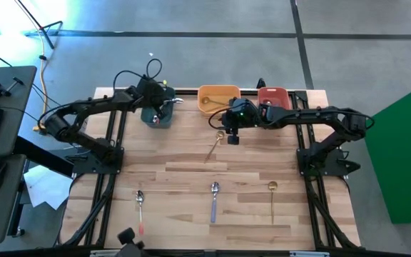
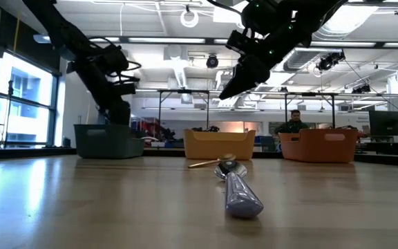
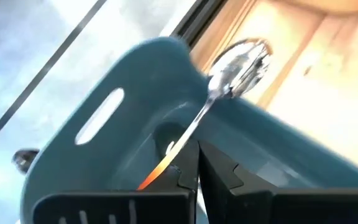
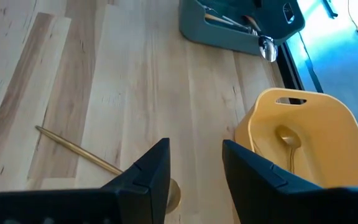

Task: Sort silverware by color (type)
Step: Put the right orange spoon into the blue bin

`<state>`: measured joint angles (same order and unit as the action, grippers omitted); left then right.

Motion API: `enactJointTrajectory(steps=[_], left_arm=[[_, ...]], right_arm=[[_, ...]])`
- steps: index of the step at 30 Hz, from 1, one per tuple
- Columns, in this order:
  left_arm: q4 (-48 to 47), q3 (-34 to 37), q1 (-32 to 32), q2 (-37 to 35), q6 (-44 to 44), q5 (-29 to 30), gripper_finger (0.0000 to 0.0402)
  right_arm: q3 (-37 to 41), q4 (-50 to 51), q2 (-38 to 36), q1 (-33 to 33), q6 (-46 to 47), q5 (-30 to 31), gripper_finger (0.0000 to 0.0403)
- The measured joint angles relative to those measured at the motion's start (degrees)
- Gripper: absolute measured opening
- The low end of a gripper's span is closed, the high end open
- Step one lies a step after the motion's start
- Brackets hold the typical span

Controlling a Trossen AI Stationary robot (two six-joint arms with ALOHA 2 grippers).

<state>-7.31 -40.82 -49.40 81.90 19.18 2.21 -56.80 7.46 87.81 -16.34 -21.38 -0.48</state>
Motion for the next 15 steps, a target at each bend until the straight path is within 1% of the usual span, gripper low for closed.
enactJointTrajectory(steps=[3,8,12,15], left_arm=[[1.39,0.00,0.26,0.27,1.06,-1.82,0.0014],[6.56,0.00,0.56,3.66,9.32,-1.93,0.0064],[7.61,0.00,1.15,7.20,17.30,-1.32,0.0101],[9.64,0.00,1.49,9.29,19.13,0.44,0.0114]], right_arm=[[0.00,-0.02,0.00,0.00,-0.10,0.00,0.0130],[0.00,-0.01,0.00,0.00,-0.10,-0.01,0.0130],[0.00,0.00,0.00,0.02,-0.22,0.01,0.0130],[0.00,0.00,0.00,0.00,-0.46,0.01,0.0130]])
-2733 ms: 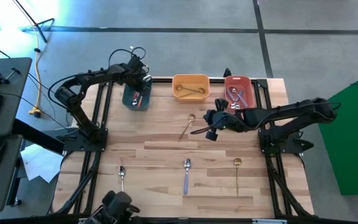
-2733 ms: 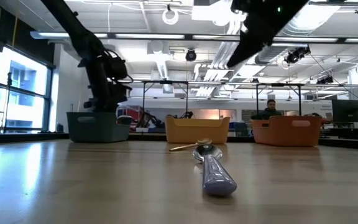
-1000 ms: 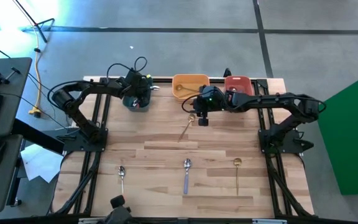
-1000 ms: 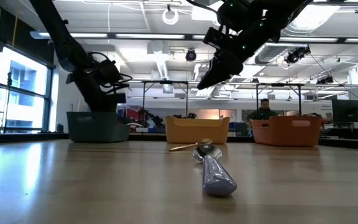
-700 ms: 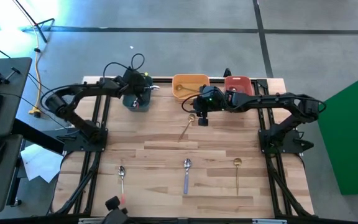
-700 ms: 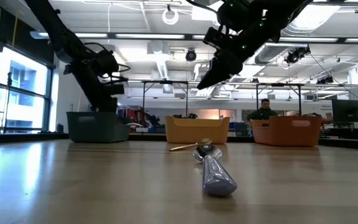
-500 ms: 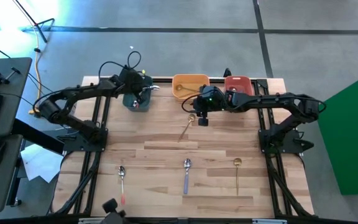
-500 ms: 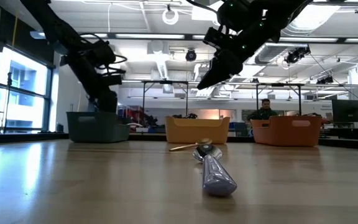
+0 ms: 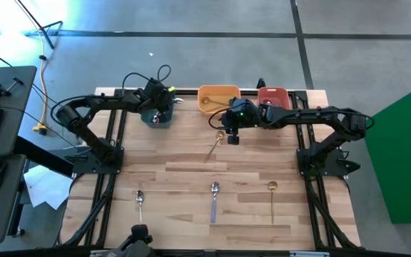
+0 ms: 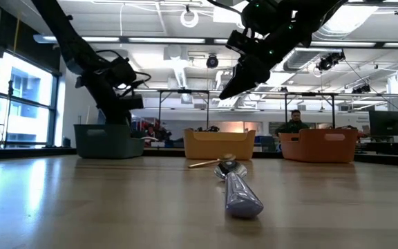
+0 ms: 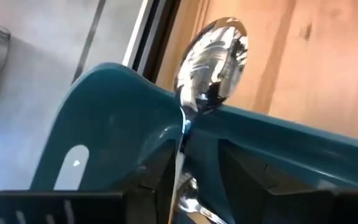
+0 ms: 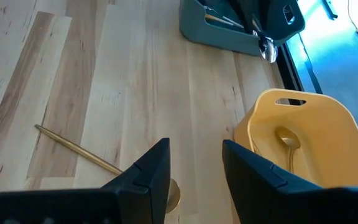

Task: Sort silverware by color (type)
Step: Put the right orange spoon into the blue bin

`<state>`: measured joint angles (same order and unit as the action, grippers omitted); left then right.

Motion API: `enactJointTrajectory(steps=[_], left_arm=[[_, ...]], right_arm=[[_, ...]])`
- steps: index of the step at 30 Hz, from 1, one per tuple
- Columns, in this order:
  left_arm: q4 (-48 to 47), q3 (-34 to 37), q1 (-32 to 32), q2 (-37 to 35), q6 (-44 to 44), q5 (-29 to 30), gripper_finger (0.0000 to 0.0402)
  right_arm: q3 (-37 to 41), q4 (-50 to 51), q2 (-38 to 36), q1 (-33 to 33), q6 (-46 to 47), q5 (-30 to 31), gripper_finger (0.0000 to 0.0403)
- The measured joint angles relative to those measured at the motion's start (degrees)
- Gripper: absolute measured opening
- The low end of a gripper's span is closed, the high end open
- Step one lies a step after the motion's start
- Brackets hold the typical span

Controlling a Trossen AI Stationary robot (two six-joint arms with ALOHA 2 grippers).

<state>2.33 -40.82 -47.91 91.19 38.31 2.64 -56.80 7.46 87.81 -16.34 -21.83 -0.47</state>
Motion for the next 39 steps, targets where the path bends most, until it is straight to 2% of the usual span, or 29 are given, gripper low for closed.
enactJointTrajectory(steps=[7,11,16,22,28,33,36,39], left_arm=[[1.68,0.00,0.78,2.25,0.28,3.94,0.0109],[2.30,0.00,1.15,2.61,-0.15,4.98,0.0078],[3.69,0.00,1.15,2.59,-0.98,5.93,0.0012],[3.81,-0.10,1.39,2.53,-3.61,9.56,0.0003],[-6.01,-3.19,1.57,1.12,-11.73,10.57,0.0001],[-13.45,-5.92,1.56,-3.41,-23.68,9.85,0.0001],[-18.77,-6.27,1.56,-6.96,-30.50,7.55,0.0001],[-23.74,-6.34,0.89,-9.83,-37.55,2.47,0.0001]], right_arm=[[0.02,-0.09,0.00,0.00,-0.07,0.00,0.0130],[0.02,-0.15,0.00,0.02,0.23,0.00,0.0130],[0.02,-0.15,0.00,0.02,0.32,0.00,0.0130],[0.02,-0.14,-0.02,0.00,0.32,0.00,0.0130],[0.02,-0.27,-0.02,0.00,0.32,0.00,0.0130],[0.02,-0.37,-0.02,0.00,0.33,0.01,0.0130],[0.02,-0.35,-0.02,0.00,0.29,0.00,0.0130],[0.02,-0.39,-0.02,0.00,-0.14,0.02,0.0130]])
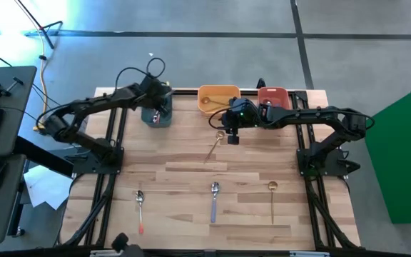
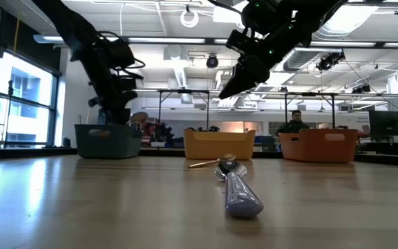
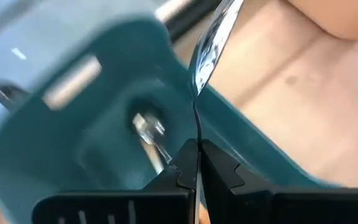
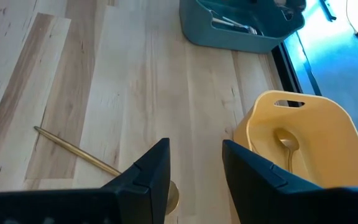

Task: Sort silverware by color (type)
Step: Put the right orange spoon into the blue bin, then put the top gold spoon into the yellow bin

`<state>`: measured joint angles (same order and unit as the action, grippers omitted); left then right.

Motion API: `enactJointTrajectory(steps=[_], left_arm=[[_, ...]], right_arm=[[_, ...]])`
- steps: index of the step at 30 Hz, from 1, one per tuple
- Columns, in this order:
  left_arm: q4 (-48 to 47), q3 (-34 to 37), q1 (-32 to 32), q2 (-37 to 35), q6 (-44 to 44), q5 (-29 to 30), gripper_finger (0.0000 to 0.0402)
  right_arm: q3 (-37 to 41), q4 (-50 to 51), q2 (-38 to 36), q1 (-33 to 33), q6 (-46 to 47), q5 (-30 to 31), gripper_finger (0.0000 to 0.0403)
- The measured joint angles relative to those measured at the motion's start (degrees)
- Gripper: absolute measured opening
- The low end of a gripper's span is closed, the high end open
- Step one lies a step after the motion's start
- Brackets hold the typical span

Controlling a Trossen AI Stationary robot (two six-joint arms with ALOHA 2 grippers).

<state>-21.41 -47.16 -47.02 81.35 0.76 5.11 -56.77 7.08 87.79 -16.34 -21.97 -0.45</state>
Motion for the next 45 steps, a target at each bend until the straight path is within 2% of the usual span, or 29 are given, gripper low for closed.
enactJointTrajectory(steps=[4,11,17,21,26,30,33,40,45], left_arm=[[-4.97,0.38,-2.80,-0.15,-3.05,-2.62,0.0000],[-2.09,1.38,-8.28,4.06,-2.36,-6.15,0.0002],[-0.12,1.38,-8.41,3.55,1.05,-6.35,0.0048],[1.30,1.38,-8.15,1.55,2.76,-6.32,0.0087],[7.09,4.31,-5.71,-1.98,2.76,-6.29,0.0115],[16.19,10.45,-1.72,-5.94,2.17,-6.34,0.0118],[24.80,15.77,1.89,-9.61,1.53,-6.38,0.0113],[42.26,27.09,10.01,-17.07,1.22,-6.39,0.0106],[45.69,30.87,14.36,-20.29,1.33,-6.44,0.0106]], right_arm=[[0.00,0.03,0.00,0.00,-0.12,0.00,0.0130],[0.00,0.78,0.00,0.00,-0.12,0.00,0.0130],[0.02,1.88,0.01,0.00,1.81,-0.07,0.0130],[0.02,2.48,1.96,0.52,1.94,-2.88,0.0139],[0.02,1.49,7.20,2.16,0.49,-3.72,0.0185],[-0.40,1.63,11.19,2.60,-2.09,-3.95,0.0226],[-1.17,1.98,13.37,2.58,-5.80,-3.92,0.0238],[-6.52,6.12,19.43,1.39,-9.99,-5.53,0.0215],[-12.27,12.46,23.63,-0.72,-11.18,-10.45,0.0178]])
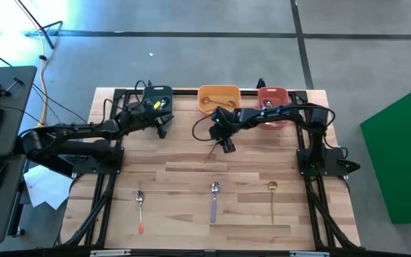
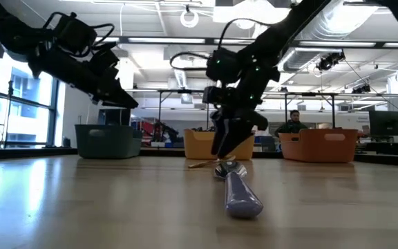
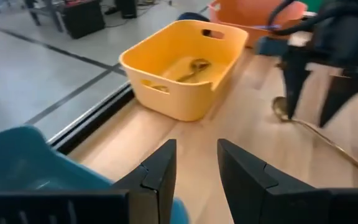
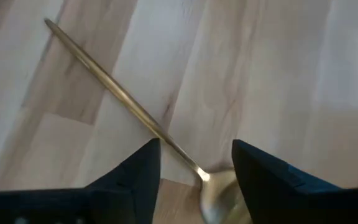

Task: Sort silverware by color (type)
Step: Put the top gold spoon into the yellow bin

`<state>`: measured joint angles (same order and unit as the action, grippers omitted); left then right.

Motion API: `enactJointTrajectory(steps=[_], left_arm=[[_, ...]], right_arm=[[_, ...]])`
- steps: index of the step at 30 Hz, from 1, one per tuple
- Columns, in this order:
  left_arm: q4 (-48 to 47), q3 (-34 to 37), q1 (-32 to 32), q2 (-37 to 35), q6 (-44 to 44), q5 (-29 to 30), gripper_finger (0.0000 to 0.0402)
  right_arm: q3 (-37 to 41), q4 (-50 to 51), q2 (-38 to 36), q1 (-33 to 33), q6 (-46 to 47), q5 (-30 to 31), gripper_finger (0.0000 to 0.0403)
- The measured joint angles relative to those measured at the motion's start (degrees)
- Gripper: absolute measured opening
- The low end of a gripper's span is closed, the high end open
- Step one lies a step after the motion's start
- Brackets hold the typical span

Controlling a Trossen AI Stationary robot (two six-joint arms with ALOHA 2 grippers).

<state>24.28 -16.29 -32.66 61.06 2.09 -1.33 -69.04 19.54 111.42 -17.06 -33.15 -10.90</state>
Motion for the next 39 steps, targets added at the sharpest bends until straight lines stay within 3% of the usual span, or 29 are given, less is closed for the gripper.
enactJointTrajectory(steps=[9,17,22,29,33,39], left_arm=[[1.35,1.59,3.62,-0.62,0.20,0.44,0.0106],[1.30,1.59,3.97,-0.62,0.19,0.53,0.0106],[1.00,1.59,3.97,-0.62,0.55,0.61,0.0106],[0.88,1.57,3.97,-0.59,0.09,0.66,0.0106],[0.96,1.57,3.97,-0.59,0.07,0.53,0.0106],[0.87,1.57,4.27,-0.59,-0.96,0.51,0.0106]], right_arm=[[-4.21,5.36,4.31,-1.74,-3.00,-1.57,0.0103],[-4.23,7.09,4.21,-1.82,-3.11,-1.48,0.0007],[-3.86,11.39,0.46,-2.12,-0.63,1.02,0.0005],[-4.02,10.15,-10.22,-4.20,0.66,4.35,0.0002],[-4.15,8.51,-12.51,-9.23,0.87,6.65,0.0002],[-4.06,3.92,-9.64,-19.52,1.22,3.23,0.0001]])
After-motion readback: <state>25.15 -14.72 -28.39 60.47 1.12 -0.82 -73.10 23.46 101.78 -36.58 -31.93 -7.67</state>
